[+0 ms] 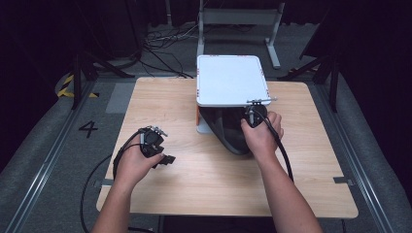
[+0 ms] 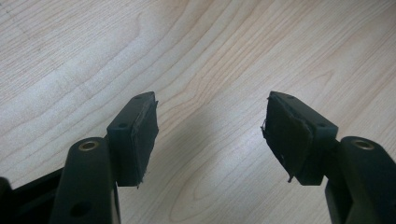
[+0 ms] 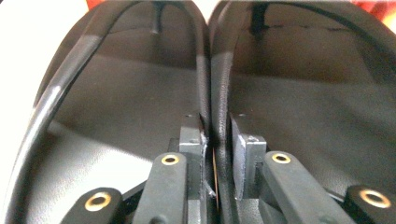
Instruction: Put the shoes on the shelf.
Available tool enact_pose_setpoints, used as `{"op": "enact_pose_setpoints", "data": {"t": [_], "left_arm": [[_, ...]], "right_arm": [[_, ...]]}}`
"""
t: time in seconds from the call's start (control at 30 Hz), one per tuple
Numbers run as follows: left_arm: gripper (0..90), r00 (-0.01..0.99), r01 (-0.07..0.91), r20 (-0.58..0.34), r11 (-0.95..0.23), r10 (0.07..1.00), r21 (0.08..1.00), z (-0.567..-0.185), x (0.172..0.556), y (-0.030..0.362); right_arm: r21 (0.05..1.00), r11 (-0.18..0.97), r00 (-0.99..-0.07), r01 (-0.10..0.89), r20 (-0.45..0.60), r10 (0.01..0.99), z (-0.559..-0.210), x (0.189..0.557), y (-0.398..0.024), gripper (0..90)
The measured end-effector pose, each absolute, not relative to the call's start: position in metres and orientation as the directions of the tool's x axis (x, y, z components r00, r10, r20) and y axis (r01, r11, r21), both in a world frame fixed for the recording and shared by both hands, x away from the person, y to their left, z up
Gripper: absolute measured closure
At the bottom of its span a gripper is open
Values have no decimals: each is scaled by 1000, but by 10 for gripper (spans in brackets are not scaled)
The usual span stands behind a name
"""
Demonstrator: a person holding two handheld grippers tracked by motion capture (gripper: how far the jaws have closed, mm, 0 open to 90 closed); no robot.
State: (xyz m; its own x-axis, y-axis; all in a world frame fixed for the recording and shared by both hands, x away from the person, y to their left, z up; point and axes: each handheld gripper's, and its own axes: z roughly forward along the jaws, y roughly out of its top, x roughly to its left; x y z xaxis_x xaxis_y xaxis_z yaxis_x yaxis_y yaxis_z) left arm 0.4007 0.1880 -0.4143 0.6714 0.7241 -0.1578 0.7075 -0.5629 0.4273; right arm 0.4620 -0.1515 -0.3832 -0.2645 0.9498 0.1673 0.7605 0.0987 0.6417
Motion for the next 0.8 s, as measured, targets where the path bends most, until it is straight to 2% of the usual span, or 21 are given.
{"op": "enact_pose_setpoints", "data": {"t": [0.3,0.37,0.4,0.47,0.57,0.8], "left_arm": [[357,673,706,-160,-563,722,429,-414,400,188],[356,673,705,-163,-559,721,437,-413,400,188],[356,675,703,-162,-560,720,438,-413,400,188],[357,672,706,-164,-559,722,434,-413,401,188],[356,678,701,-157,-569,718,429,-413,401,185],[356,694,688,-151,-586,704,427,-413,401,172]], "right_arm": [[660,109,-240,743,111,964,-392,475,-132,771],[656,132,-255,743,95,962,-397,476,-129,736],[670,136,-272,730,102,957,-399,476,-130,673],[699,98,-297,709,170,940,-399,474,-133,605],[712,128,-342,691,166,925,-395,470,-140,567],[750,126,-399,649,195,896,-378,440,-166,559]]}}
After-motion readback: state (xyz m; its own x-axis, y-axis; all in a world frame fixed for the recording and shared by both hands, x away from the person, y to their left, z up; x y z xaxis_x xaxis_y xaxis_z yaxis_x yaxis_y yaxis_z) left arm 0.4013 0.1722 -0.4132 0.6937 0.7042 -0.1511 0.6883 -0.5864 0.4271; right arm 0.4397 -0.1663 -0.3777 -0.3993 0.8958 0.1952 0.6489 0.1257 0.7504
